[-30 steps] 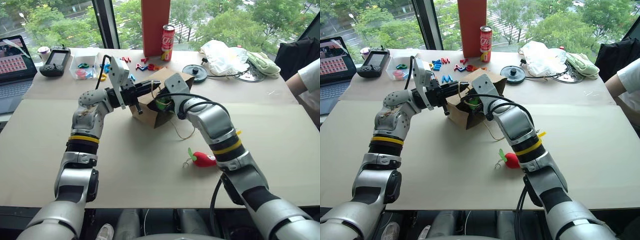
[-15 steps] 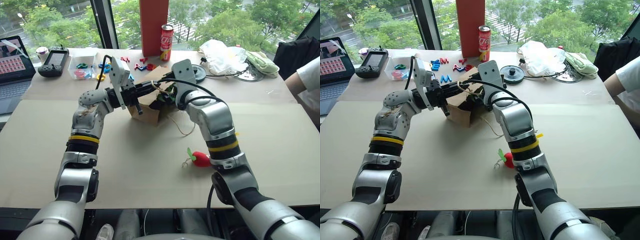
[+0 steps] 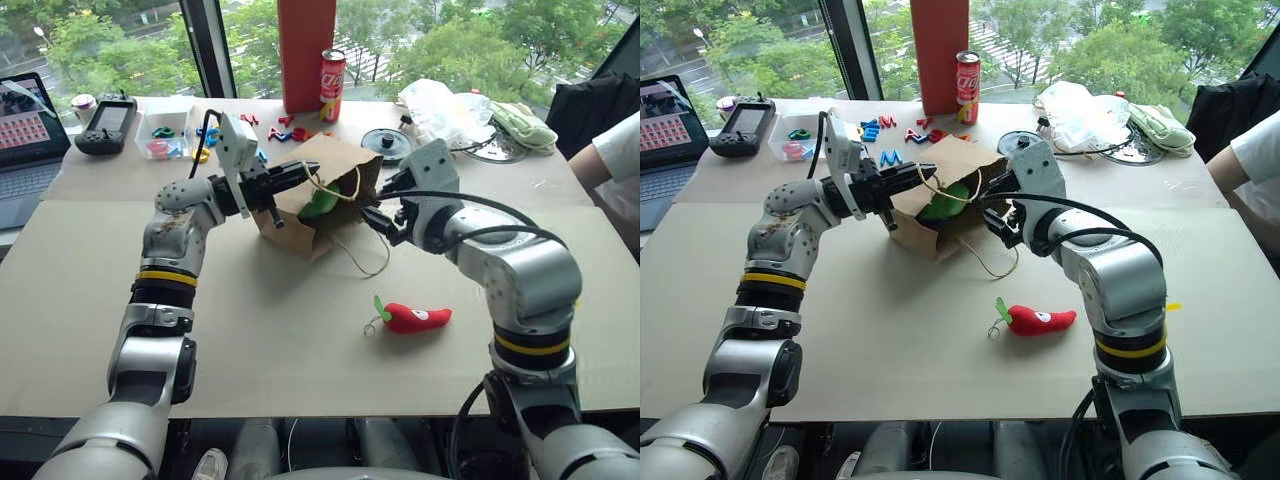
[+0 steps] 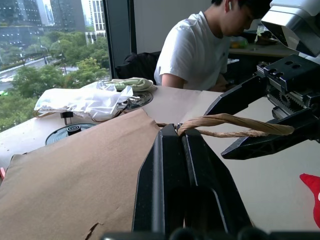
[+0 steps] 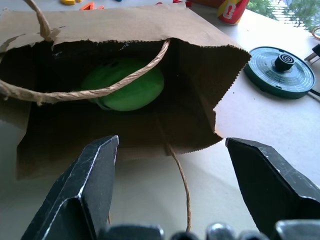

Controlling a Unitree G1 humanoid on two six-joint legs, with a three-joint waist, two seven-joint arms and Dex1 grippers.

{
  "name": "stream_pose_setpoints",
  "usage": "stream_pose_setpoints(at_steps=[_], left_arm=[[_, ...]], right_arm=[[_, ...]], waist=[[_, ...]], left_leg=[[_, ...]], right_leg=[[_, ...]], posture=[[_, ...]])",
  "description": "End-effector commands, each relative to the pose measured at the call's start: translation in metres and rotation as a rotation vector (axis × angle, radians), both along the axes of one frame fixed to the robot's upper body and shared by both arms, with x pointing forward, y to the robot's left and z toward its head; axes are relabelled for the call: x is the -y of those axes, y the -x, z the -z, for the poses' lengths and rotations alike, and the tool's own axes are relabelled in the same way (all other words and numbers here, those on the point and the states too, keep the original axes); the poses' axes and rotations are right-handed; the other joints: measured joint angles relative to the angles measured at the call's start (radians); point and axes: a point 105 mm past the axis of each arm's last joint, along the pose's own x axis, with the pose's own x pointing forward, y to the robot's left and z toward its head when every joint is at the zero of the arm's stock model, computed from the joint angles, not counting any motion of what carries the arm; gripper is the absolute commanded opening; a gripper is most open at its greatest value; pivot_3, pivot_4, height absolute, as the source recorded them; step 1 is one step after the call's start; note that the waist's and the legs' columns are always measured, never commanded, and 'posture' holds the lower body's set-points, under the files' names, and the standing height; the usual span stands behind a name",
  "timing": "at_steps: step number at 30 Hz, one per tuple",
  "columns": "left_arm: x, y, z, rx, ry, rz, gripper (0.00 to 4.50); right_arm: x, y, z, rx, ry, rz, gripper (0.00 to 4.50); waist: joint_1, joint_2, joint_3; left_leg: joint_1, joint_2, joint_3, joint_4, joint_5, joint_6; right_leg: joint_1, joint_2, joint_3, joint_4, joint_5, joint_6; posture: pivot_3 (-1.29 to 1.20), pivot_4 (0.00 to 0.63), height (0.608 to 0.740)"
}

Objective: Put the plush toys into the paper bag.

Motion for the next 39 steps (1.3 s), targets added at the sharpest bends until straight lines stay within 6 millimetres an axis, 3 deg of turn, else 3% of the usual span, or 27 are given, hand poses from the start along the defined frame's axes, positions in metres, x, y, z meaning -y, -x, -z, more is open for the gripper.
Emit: stream_pose_setpoints(at_steps=[1,4,10,22,25,30,34,39], left_arm=[[-0.004,0.002,-0.013,0.054,0.008,-0.006,0.0],[-0.004,0.002,-0.013,0.055,0.007,-0.004,0.0],[-0.005,0.003,-0.012,0.054,0.006,-0.002,0.0],[-0.005,0.004,-0.011,0.052,0.001,0.001,0.0],[-0.005,0.004,-0.011,0.052,0.0,0.0,0.0],[-0.006,0.004,-0.012,0.053,-0.003,-0.002,0.0],[-0.006,0.004,-0.012,0.053,-0.004,-0.004,0.0],[-0.006,0.003,-0.012,0.053,-0.005,-0.004,0.0]], right_arm=[[0.014,0.027,0.011,-0.072,0.064,-0.077,3.83],[0.036,0.051,0.038,-0.214,0.186,-0.1,3.83],[0.064,0.078,0.064,-0.36,0.357,-0.126,3.83],[0.063,0.07,0.089,-0.374,0.365,-0.119,3.83],[0.062,0.075,0.099,-0.412,0.361,-0.135,3.14],[0.062,0.085,0.108,-0.447,0.389,-0.17,1.42],[0.067,0.078,0.106,-0.417,0.391,-0.127,0.03],[0.063,0.06,0.078,-0.289,0.331,-0.093,0.03]], waist=[[0.002,0.0,0.0],[0.007,0.0,0.0],[0.002,0.001,0.0],[0.004,0.0,0.0],[0.006,0.0,0.0],[0.011,0.0,0.0],[0.013,0.0,0.0],[0.015,0.0,0.0]], left_leg=[[0.0,0.0,0.0,0.0,0.0,0.0],[0.0,-0.001,0.0,0.0,0.0,0.001],[0.001,-0.001,-0.003,0.001,-0.001,0.001],[0.001,-0.001,-0.005,0.002,-0.001,0.002],[0.001,-0.001,-0.004,0.002,-0.001,0.002],[0.001,-0.001,-0.004,0.002,-0.001,0.002],[0.002,-0.001,-0.004,0.003,-0.001,0.002],[0.002,-0.001,-0.004,0.003,-0.001,0.002]], right_leg=[[0.0,0.0,0.0,0.0,0.0,0.0],[0.001,-0.001,0.0,-0.003,-0.001,0.001],[0.002,-0.001,0.001,-0.007,-0.001,0.001],[0.002,0.0,0.003,-0.006,-0.001,0.001],[0.002,0.0,0.002,-0.006,-0.001,0.001],[0.003,0.0,0.002,-0.007,-0.001,0.001],[0.004,0.0,0.002,-0.006,-0.001,0.001],[0.004,0.0,0.002,-0.006,-0.001,0.001]], posture=[[0.0,0.15,0.739],[0.0,0.15,0.739],[0.0,0.15,0.739],[0.0,0.15,0.739],[0.0,0.15,0.739],[0.0,0.15,0.739],[0.0,0.15,0.739],[0.0,0.15,0.739]])
